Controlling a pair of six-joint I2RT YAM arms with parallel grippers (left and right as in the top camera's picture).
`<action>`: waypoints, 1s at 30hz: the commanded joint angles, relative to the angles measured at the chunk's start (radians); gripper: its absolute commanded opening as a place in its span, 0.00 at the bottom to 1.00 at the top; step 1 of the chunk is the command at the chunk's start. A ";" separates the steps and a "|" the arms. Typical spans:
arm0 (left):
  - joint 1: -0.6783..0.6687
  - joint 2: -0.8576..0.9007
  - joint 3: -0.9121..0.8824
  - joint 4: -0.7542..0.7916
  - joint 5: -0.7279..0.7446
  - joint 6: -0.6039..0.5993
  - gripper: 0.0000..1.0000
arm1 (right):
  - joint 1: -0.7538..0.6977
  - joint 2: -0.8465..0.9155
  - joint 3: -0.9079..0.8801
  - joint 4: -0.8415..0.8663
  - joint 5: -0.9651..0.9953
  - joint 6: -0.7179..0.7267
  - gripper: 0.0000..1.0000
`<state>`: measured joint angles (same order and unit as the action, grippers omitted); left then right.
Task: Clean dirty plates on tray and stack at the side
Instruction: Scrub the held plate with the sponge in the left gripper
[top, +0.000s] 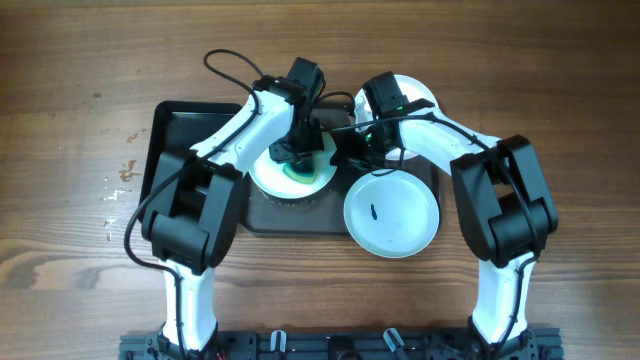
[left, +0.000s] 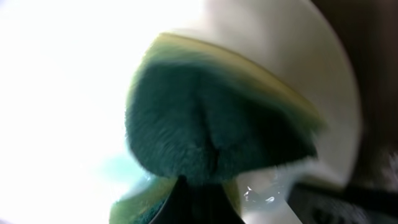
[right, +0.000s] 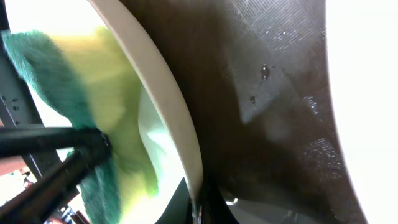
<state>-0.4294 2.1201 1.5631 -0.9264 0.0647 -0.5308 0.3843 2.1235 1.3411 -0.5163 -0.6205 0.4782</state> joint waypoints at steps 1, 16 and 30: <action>0.080 0.038 -0.009 -0.025 -0.266 -0.142 0.04 | 0.005 0.020 -0.018 -0.011 -0.016 -0.003 0.04; 0.083 0.038 -0.009 -0.183 0.012 -0.020 0.04 | 0.093 -0.064 -0.018 -0.060 0.246 0.079 0.04; 0.057 0.038 -0.013 0.012 0.082 0.011 0.04 | 0.112 -0.080 -0.018 -0.071 0.295 0.098 0.04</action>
<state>-0.3912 2.1300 1.5574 -0.9508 0.2932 -0.4404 0.4885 2.0563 1.3346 -0.5900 -0.3462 0.5720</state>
